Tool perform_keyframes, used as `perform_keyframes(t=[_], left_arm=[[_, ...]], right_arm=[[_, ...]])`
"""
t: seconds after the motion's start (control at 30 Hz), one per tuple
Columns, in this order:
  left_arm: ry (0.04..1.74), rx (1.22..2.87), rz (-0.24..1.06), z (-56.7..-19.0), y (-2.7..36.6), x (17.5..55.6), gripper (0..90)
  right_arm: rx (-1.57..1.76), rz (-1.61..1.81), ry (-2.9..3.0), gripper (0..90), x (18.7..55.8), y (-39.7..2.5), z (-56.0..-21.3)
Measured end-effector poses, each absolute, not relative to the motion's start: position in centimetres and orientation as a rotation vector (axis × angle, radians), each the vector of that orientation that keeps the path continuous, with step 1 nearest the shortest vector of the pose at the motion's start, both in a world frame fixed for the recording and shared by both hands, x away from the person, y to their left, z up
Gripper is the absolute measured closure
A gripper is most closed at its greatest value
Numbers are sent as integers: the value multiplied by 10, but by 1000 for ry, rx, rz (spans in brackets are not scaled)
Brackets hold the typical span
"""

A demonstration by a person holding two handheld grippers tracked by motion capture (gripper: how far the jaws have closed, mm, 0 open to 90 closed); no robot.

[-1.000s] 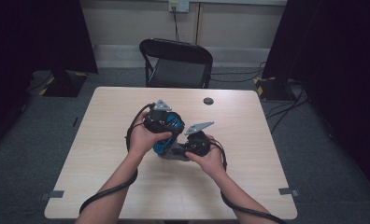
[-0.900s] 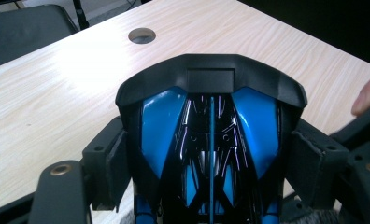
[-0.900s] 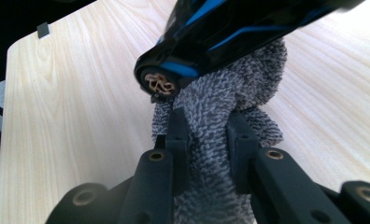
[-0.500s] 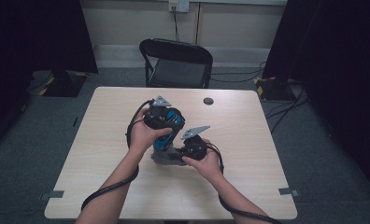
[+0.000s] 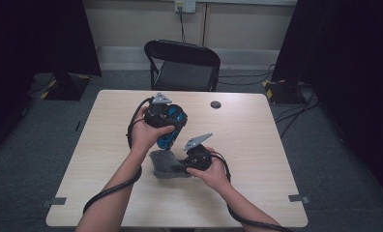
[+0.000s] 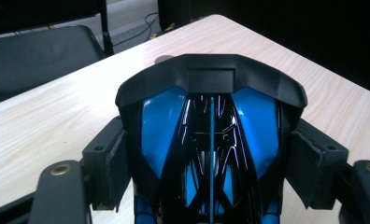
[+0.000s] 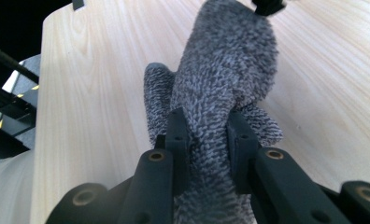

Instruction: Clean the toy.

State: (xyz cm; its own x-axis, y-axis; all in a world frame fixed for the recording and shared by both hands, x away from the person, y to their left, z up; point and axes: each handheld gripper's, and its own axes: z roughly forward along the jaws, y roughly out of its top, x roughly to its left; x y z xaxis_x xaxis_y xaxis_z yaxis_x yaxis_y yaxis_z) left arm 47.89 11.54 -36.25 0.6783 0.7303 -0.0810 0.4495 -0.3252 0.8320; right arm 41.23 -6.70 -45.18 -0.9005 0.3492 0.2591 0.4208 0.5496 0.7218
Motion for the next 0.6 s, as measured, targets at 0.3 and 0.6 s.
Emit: perform_keyframes(t=[0.3, 0.6], left_arm=[[937, 1986, 405, -362, 135, 477, 255], [949, 2027, 382, -380, 146, 467, 255]], right_arm=[[-798, -1298, -2698, 749, 425, -99, -447], [-983, -1385, -2688, 749, 447, -135, -429]])
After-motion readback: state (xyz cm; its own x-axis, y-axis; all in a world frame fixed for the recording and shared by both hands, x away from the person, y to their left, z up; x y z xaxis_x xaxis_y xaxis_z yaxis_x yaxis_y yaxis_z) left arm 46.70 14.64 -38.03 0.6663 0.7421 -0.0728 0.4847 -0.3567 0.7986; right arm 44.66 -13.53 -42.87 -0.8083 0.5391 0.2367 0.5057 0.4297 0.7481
